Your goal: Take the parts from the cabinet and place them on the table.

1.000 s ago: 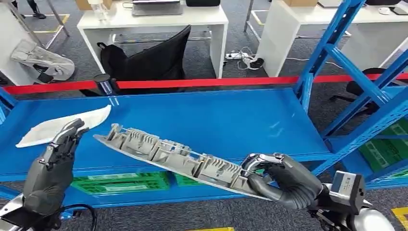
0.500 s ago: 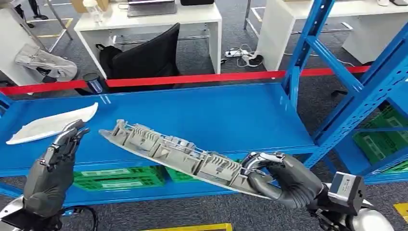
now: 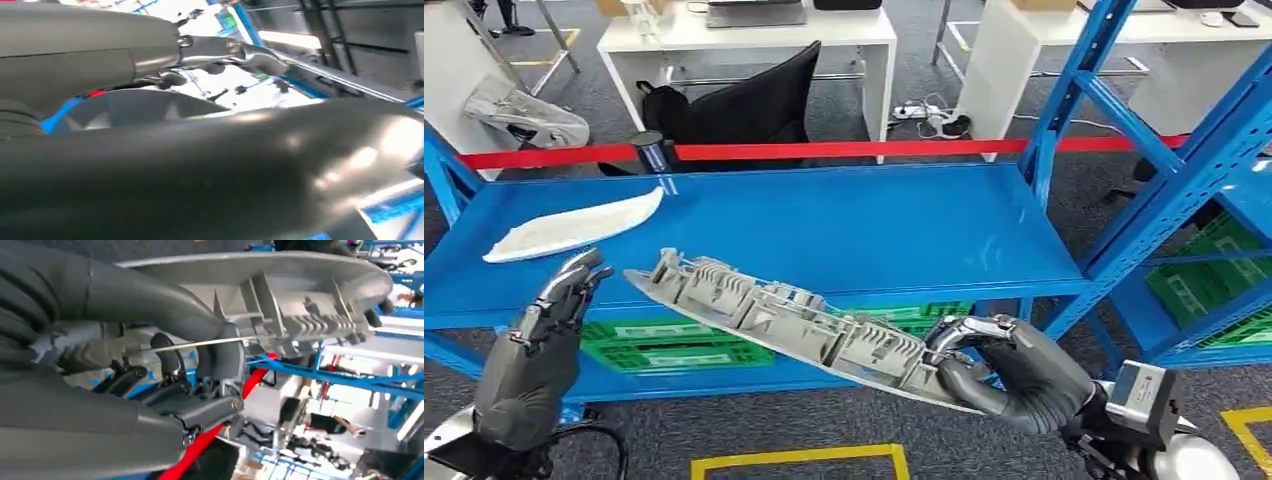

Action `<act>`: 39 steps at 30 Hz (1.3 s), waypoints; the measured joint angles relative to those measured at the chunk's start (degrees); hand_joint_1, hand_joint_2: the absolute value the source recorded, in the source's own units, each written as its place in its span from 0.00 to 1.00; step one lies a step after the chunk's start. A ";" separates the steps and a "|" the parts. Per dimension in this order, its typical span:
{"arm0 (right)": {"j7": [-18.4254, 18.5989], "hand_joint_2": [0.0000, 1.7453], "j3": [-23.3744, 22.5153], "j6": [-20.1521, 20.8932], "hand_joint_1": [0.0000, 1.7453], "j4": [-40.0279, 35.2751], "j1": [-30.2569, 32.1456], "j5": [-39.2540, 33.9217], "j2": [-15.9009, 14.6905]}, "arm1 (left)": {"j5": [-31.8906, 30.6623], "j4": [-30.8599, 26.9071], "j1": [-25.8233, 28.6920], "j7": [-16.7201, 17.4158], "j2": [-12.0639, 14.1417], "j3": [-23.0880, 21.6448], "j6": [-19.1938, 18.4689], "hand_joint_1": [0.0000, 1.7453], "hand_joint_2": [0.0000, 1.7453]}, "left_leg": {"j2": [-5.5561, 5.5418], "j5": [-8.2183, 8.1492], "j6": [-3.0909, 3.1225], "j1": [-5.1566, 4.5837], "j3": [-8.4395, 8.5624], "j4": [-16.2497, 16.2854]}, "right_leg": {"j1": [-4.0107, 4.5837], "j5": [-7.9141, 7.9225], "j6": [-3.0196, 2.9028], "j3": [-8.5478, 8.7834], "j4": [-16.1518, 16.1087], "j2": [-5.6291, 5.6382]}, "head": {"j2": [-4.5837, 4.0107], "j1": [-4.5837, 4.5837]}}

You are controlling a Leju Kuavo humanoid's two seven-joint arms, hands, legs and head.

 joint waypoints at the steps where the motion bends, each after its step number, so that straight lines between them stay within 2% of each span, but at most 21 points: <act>1: 0.07 1.00 0.00 0.04 1.00 0.00 0.00 -0.02 0.02 | 0.00 0.02 0.02 0.00 -0.02 0.00 0.00 0.00 0.00 | 0.03 0.61 0.00 -0.03 -0.77 0.12 | 0.02 -0.56 0.08 -0.35 2.91 0.01 | 0.00 0.02; 3: 0.31 1.00 0.00 0.13 1.00 0.02 -0.04 -0.13 0.02 | -0.20 0.04 0.07 0.15 -0.02 0.00 0.00 0.00 0.00 | 0.04 1.82 -0.19 -0.03 -2.65 0.50 | 0.01 2.60 0.02 2.65 1.57 0.00 | 0.00 0.02; 5: 0.50 1.00 0.00 0.26 1.00 0.02 -0.23 -0.22 0.02 | -0.63 0.02 0.08 0.39 -0.02 0.00 0.00 0.00 0.00 | 0.04 2.69 -0.50 -0.03 -4.05 0.98 | 0.03 5.25 -0.43 9.86 -7.74 -0.01 | 0.00 0.00; 6: 0.52 1.00 0.00 0.44 1.00 0.02 -0.42 -0.28 0.02 | -0.72 -0.06 0.10 0.39 -0.04 0.00 0.00 0.00 0.00 | 0.05 3.02 -0.76 -0.06 -4.38 1.25 | 0.13 3.47 -0.83 13.26 -12.84 -0.02 | 0.00 0.00; 7: 0.55 1.00 -0.02 0.68 1.00 0.00 -0.51 -0.31 0.02 | -0.83 -0.15 0.10 0.39 -0.04 0.02 0.07 0.00 0.00 | -0.03 3.39 -1.15 -0.23 -4.65 1.45 | 0.53 2.81 -1.18 14.40 -14.93 0.00 | 0.00 -0.04; 11: 0.52 1.00 0.02 0.98 1.00 0.02 -0.60 -0.55 0.04 | -1.25 -0.20 0.18 0.39 0.00 0.02 0.24 0.00 0.00 | -0.18 4.95 -2.67 -0.04 -5.01 0.93 | 0.28 4.79 -2.83 12.99 -15.23 -0.24 | 0.00 -0.13; 13: 0.50 1.00 0.04 1.14 1.00 0.02 -0.70 -0.61 0.09 | -1.51 -0.20 0.22 0.42 0.00 0.02 0.37 0.00 0.00 | -0.22 -0.82 -3.05 0.08 -6.71 5.11 | 0.26 6.11 -3.51 11.48 -15.30 -0.32 | 0.00 -0.37; 15: 0.50 1.00 0.07 1.14 1.00 0.02 -0.69 -0.61 0.24 | -1.70 -0.15 0.26 0.42 -0.02 0.00 0.55 0.00 0.00 | -0.22 -6.91 -3.54 0.19 -8.91 13.88 | 0.29 7.50 -3.56 9.64 -15.21 -0.34 | 0.00 -0.37; 17: 0.52 1.00 0.11 1.31 1.00 0.07 -0.70 -0.63 0.26 | -1.77 -0.09 0.27 0.48 -0.02 0.00 0.72 0.00 0.00 | -0.22 -6.99 -3.72 0.22 -9.00 18.55 | 0.29 8.81 -3.39 7.69 -14.98 -0.39 | 0.00 -0.39; 18: 0.52 1.00 0.13 1.38 1.00 0.07 -0.70 -0.63 0.26 | -1.81 -0.09 0.27 0.50 -0.02 0.00 0.74 0.00 0.00 | -0.21 -5.07 -3.71 0.26 -7.52 17.63 | 0.27 9.41 -3.27 6.79 -14.85 -0.42 | 0.00 -0.37; 20: 0.55 1.00 0.18 1.51 1.00 0.09 -0.82 -0.77 0.26 | -1.90 -0.15 0.25 0.50 -0.02 0.00 0.79 0.00 0.00 | -0.21 -1.52 -3.51 0.32 -1.29 9.99 | 0.23 10.56 -2.84 5.11 -14.51 -0.40 | 0.00 -0.37; 22: 0.57 1.00 0.17 1.73 1.00 0.11 -1.04 -1.03 0.26 | -1.95 -0.50 0.17 0.55 -0.02 0.00 0.85 0.00 0.00 | -0.35 -4.74 -2.94 -0.02 5.53 -0.21 | 0.47 11.46 -2.15 4.33 -13.86 -0.27 | 0.00 -0.39; 26: 0.59 1.00 0.31 1.99 1.00 0.22 -1.33 -1.60 0.26 | -2.42 -0.87 0.27 0.63 -0.11 0.02 0.98 0.00 0.00 | -0.40 -3.38 -0.44 -0.16 3.82 -0.13 | 0.13 13.10 -0.46 4.25 -14.82 -0.30 | 0.00 -0.39; 27: 0.57 1.00 0.37 1.99 1.00 0.30 -1.36 -1.75 0.26 | -2.79 -1.03 0.31 0.63 -0.24 0.02 1.05 0.00 0.00 | -0.36 -2.81 -0.06 -0.06 3.18 -0.15 | -0.01 11.73 -0.29 3.70 -13.99 -0.28 | 0.00 -0.37; 30: 0.57 1.00 0.68 1.68 1.00 0.72 -1.69 -1.81 0.22 | -4.28 -1.44 0.84 1.11 -0.33 0.04 1.36 0.00 0.00 | -0.18 -1.07 0.48 -0.11 1.10 -0.08 | 0.00 2.09 0.36 0.09 -3.01 -0.28 | 0.00 -0.31; 32: 0.50 1.00 0.96 1.53 1.00 1.14 -1.69 -1.84 0.22 | -4.70 -1.44 1.24 1.22 -0.37 0.04 1.40 0.00 0.00 | -0.15 0.06 0.51 -0.27 -0.43 0.03 | 0.03 1.13 0.38 -1.18 3.58 -0.28 | 0.00 -0.31; 33: 0.50 1.00 1.09 1.46 1.00 1.33 -1.69 -1.88 0.22 | -4.72 -1.44 1.36 1.22 -0.37 0.04 1.40 0.00 0.00 | -0.14 0.50 0.47 -0.33 -0.94 0.08 | 0.05 2.55 0.24 0.04 2.90 -0.28 | 0.00 -0.31; 35: 0.48 1.00 1.25 1.46 1.00 1.66 -1.76 -1.99 0.22 | -4.74 -1.44 1.42 1.22 -0.37 0.04 1.40 0.00 0.00 | -0.19 1.17 0.30 -0.46 -1.58 0.15 | 0.25 5.58 -0.43 6.59 -5.58 -0.28 | 0.00 -0.31; 36: 0.48 1.00 1.38 1.49 1.00 1.73 -1.92 -2.03 0.22 | -4.76 -1.51 1.47 1.22 -0.37 0.04 1.44 0.00 0.00 | -0.20 1.40 0.16 -0.48 -1.67 0.19 | 0.54 5.99 -0.98 10.74 -11.41 -0.28 | 0.00 -0.31; 37: 0.46 1.00 1.51 1.53 1.00 1.77 -2.17 -2.05 0.22 | -4.79 -1.57 1.57 1.20 -0.39 0.07 1.57 0.00 0.00 | -0.20 1.59 -0.13 -0.74 -1.94 0.34 | 0.88 4.52 -1.46 13.49 -15.69 -0.39 | 0.00 -0.33; 39: 0.09 1.00 1.66 1.55 1.00 2.08 -2.35 -1.99 0.22 | -4.81 -1.60 1.77 1.16 -0.39 0.07 1.71 0.00 0.00 | -0.14 2.01 -0.81 -0.64 -2.03 0.35 | 1.11 4.97 -1.75 12.89 -15.94 -0.46 | 0.00 -0.31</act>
